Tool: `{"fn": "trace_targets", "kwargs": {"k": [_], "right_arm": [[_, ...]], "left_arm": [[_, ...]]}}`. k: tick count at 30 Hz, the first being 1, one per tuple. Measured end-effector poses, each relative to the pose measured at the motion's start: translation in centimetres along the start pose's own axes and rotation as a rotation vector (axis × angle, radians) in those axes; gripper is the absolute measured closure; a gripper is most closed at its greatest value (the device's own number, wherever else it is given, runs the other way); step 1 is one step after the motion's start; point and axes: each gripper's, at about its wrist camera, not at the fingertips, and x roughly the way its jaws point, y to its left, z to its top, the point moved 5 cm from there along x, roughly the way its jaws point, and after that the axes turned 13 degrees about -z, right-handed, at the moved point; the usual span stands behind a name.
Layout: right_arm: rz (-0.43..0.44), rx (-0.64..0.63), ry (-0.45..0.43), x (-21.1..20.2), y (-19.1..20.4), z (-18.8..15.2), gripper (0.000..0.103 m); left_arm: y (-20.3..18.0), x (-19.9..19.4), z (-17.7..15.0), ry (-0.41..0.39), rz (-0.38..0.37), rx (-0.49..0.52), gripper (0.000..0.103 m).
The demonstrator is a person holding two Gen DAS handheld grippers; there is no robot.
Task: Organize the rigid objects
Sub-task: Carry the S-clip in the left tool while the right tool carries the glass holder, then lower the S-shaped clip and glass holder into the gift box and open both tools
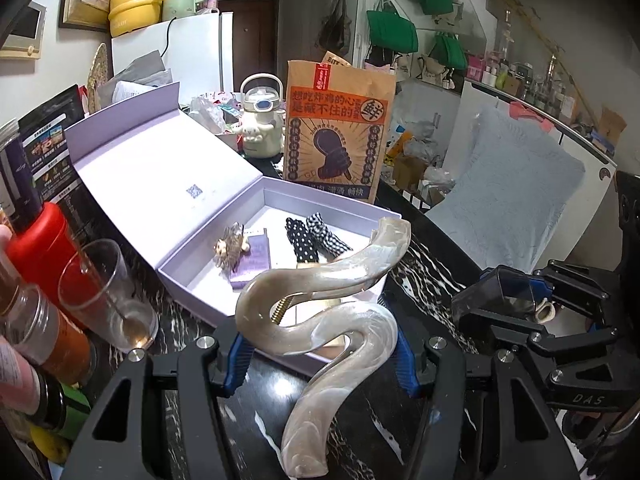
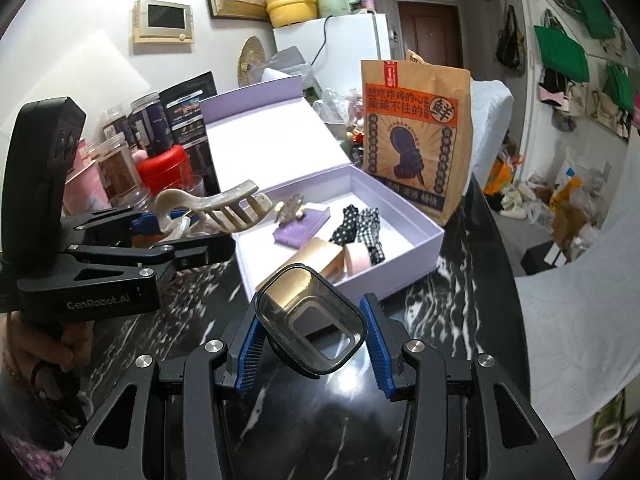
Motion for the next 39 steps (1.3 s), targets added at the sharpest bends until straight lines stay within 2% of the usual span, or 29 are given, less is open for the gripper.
{"fn": "trace_targets", "kwargs": {"k": [5,15,27,32,39], "right_arm": [[0.005,-0.009,-0.010,0.8,-0.5,1.6,0.057],[-0.037,-0.012,-0.047,2.7,-1.9,5.6,0.057],[-0.009,-0.023,-0.082,5.1,-1.8,9.8,0.057],[-0.016,-0.043,-0.067,7.1,-1.5,10.6,0.057],[-0.015,-0.047,-0.030,9.9,-1.4,10.5,0.057]], "left_arm": [[0.8,0.6,1.4,-0.009,0.010,-0.006,0.046],[2.8,2.1,4.4,-0.025,0.044,-0.015,0.045],[5.5,4.0,8.3,-0.059,0.098,-0.054,0.046],[6.5,5.5,8.8,-0.070,0.161,-0.064,0.046],[7.9,8.0,8.7,-0.050,0.203,-0.084,0.045]]}}
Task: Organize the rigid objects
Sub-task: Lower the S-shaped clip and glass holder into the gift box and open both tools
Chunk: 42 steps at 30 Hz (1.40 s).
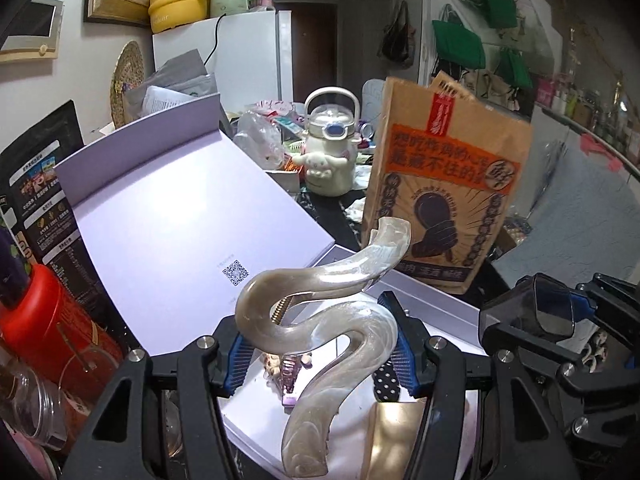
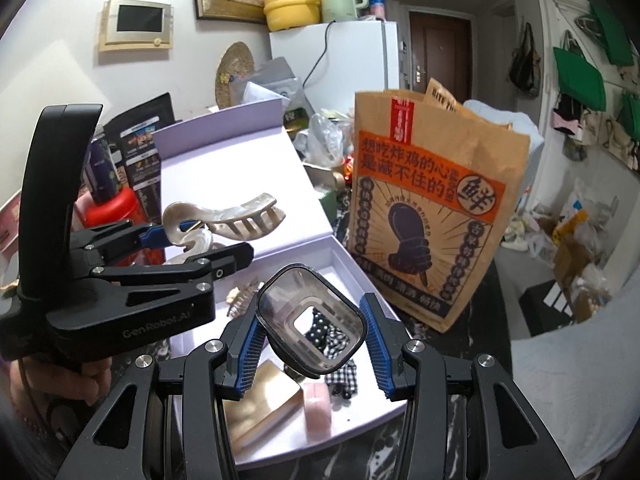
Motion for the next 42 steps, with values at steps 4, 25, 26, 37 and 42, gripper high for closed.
{"fn": "trace_targets", "kwargs": {"k": [4,25,26,37,42], "right_arm": [[-0.012,0.021,0.013,1.6,-0.3,-0.2,0.057],[0.008,0.071,0.118,7.5,-0.7,-3.0,0.057],[0.005,0.066,0.122,7.7,-0.6,-3.2,0.057],[-0.018,0.033,0.164,9.0,-0.6,-4.2,0.057],[-0.072,0.003,0.181,9.6,-0.8,-4.7,0.057]], "left_arm": [[0.4,1.0,-0.2,0.016,0.022,-0.002,0.046],[1.1,5.8,-2.6,0.178,-0.032,-0.050,0.046],[1.2,6.1,-2.9,0.195,-0.031,-0.054,0.046],[1.1,7.8,-4.3,0.263,-0.014,-0.071,0.046],[0.1,8.1,-4.7,0.259,0.050,-0.007,0.045]]}}
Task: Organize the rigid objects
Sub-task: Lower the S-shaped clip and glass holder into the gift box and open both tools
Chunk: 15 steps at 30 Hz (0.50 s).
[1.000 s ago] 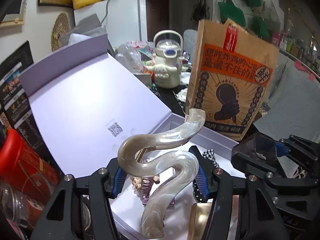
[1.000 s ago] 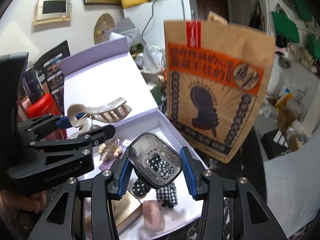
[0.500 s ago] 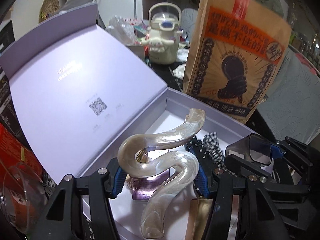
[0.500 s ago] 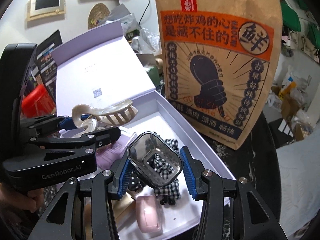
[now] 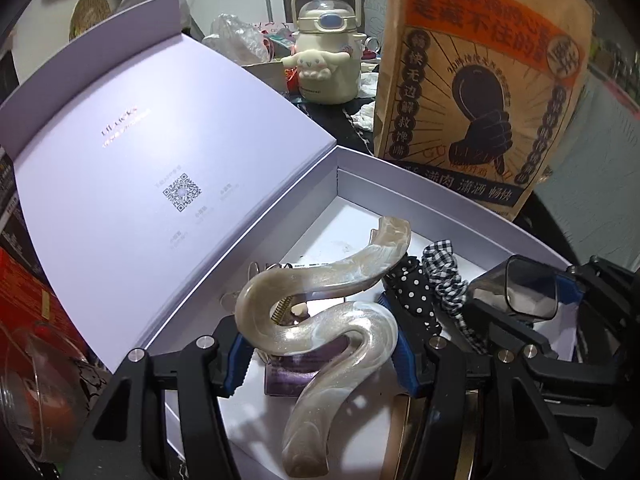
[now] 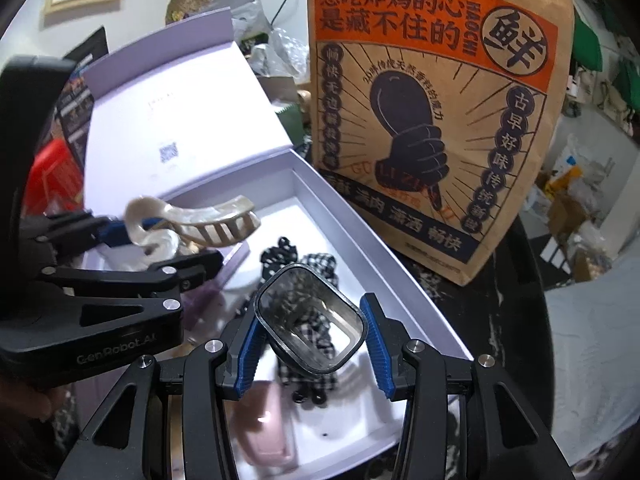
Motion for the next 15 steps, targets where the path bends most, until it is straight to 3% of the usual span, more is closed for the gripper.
{"fn": "trace_targets", "kwargs": {"k": [15], "right_arm": [[-0.048,-0.013,0.040,1.2,-0.3,-0.4,0.057]], "left_arm": [[-0.7,0.1,0.2,0.003,0.039,0.053,0.045]]}}
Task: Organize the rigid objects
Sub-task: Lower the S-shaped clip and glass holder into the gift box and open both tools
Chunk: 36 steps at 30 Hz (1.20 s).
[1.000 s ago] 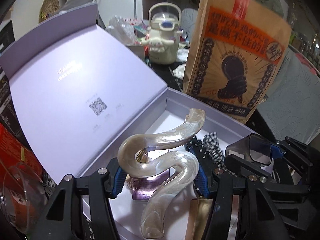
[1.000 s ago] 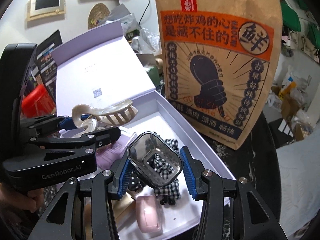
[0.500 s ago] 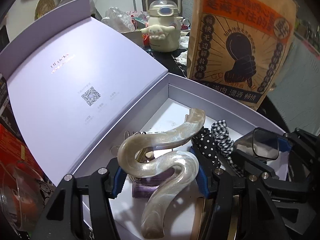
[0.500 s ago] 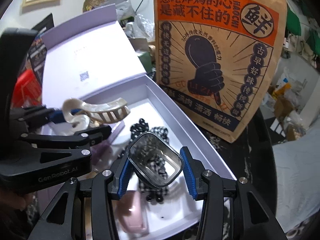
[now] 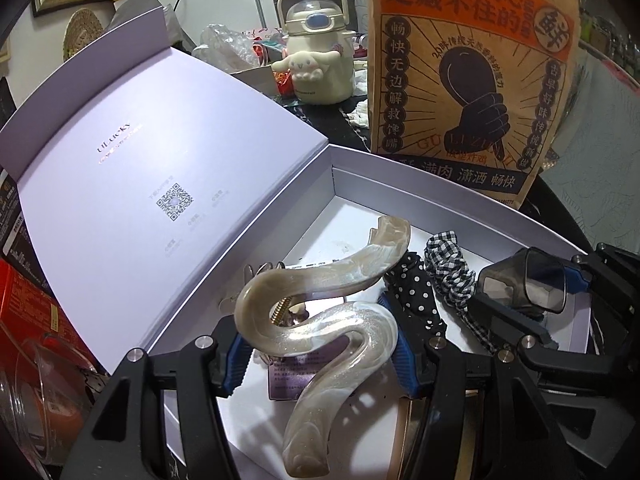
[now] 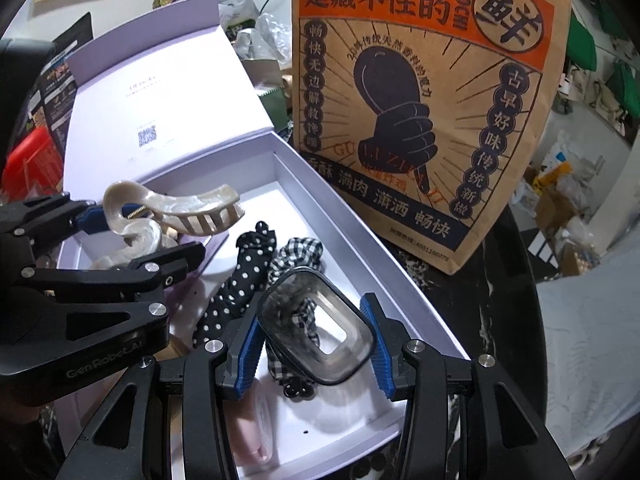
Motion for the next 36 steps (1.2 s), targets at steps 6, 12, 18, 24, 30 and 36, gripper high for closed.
{"fn": "trace_targets", "kwargs": {"k": [6,12,18,24,30,36], "right_arm": [[-0.022,-0.009,0.016,-0.3,-0.1,0.1,0.054],[-0.019,-0.012,0.005,-1.2,-0.4,0.1,0.046],[-0.021,-0.016,-0.007,-2.4,-0.8,-0.1,0.043],[-0.031,-0.006,-0.023,-3.6,-1.4,-0.3,0.043],[-0.035,0.003,-0.041,-5.0,-1.7,-0.4,0.042],[-0.025,0.016,-0.067,-6.6,-1.7,-0.7,0.039]], "left_arm": [[0.2,0.3,0.0,0.012,-0.029,-0.020,0.045],[0.3,0.1,0.2,0.003,-0.037,-0.028,0.045],[0.3,-0.2,0.1,-0.005,-0.078,-0.066,0.045],[0.2,-1.1,-0.3,-0.014,-0.071,-0.083,0.045],[0.5,-2.3,-0.5,-0.027,-0.078,-0.110,0.044],[0.7,-4.5,-0.8,-0.063,-0.054,-0.118,0.013]]}}
